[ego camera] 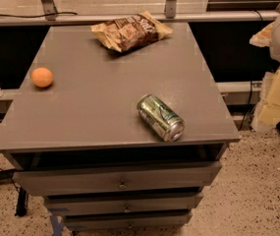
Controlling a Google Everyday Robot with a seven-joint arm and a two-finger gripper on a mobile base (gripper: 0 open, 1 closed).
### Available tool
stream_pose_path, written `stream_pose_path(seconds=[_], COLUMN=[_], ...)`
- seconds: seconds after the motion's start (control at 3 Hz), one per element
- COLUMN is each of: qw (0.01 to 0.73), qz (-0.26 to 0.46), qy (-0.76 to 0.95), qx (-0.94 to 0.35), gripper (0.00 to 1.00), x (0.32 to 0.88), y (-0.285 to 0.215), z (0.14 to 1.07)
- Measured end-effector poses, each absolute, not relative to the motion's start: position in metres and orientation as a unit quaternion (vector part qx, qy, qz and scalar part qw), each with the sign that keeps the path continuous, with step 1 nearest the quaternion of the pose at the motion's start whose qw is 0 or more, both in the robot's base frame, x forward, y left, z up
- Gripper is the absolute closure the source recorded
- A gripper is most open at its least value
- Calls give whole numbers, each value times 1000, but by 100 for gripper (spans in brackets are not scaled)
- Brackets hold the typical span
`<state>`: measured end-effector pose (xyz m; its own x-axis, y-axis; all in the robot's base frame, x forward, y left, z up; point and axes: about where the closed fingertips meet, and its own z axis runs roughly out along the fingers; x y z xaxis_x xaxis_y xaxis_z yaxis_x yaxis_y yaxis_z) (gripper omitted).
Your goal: Pick green can
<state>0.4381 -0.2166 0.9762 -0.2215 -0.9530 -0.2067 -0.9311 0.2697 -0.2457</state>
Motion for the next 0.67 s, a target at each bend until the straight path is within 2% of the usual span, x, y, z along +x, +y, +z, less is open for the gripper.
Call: stream_pose_path(seconds=[0.67], qw=[165], qz=[-38], qy=[786], qx=[-594], gripper=[0], x=[444], y=[-213], z=[976])
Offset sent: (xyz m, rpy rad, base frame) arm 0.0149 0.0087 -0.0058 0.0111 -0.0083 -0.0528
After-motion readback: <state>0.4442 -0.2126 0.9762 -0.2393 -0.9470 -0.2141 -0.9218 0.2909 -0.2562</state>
